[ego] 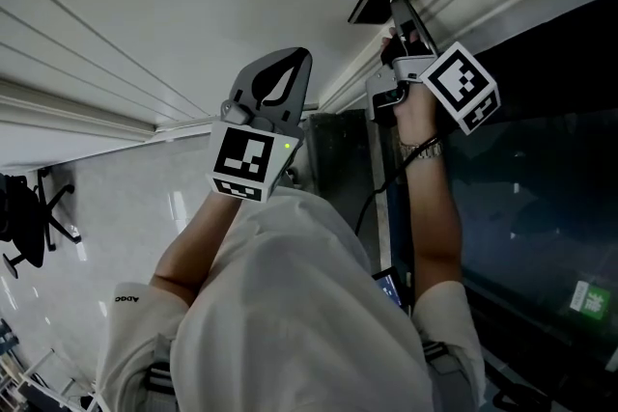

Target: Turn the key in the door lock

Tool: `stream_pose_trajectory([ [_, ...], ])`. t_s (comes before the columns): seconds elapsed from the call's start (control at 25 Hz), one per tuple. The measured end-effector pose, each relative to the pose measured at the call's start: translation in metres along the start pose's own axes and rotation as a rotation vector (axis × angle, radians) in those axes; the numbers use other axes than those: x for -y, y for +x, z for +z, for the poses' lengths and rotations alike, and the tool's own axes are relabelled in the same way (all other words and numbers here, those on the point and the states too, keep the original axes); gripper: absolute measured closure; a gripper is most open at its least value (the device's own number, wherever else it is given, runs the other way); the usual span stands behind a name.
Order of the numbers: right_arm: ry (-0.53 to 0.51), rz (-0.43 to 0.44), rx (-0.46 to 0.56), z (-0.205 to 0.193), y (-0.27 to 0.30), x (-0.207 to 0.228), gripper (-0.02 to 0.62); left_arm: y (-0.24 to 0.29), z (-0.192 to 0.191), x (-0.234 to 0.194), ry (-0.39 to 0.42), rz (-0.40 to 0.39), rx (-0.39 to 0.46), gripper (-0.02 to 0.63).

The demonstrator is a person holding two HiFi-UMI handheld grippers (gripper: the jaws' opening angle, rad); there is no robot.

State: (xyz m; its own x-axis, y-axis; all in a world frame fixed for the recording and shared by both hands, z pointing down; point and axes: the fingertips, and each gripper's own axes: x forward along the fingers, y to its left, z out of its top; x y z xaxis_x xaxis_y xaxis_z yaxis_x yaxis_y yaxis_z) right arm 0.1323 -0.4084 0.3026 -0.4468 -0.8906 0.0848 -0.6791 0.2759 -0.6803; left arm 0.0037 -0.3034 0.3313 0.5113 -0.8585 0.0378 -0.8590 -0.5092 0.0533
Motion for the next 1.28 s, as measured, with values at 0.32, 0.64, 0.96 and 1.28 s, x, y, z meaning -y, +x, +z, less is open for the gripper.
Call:
stream_pose_trajectory([
  [0.32,0.178,0.083,0.003,0.0,0.0,0.003,0.58,-0.001,-0.001,0.002,0.004,-0.007,-0.004,0.595],
  [0.64,-0.738,-0.082,-0.091,-0.023,-0.01,0.008,0.466,0.0,-0.006,0.001,-0.004,-0.016,-0.014,0.595],
  [0.96,-1.606,-0.306,-0.085,-0.018,-0.005,-0.009,0.466,0.001,-0.008,0.002,-0.004,-0.014,-0.021,0.595],
  [1.28,-2.057,-0.404,-0.041,-0.021,0.006,-0.014,0.468,0.003,-0.006,0.002,0.005,-0.011,-0.018,0.595],
])
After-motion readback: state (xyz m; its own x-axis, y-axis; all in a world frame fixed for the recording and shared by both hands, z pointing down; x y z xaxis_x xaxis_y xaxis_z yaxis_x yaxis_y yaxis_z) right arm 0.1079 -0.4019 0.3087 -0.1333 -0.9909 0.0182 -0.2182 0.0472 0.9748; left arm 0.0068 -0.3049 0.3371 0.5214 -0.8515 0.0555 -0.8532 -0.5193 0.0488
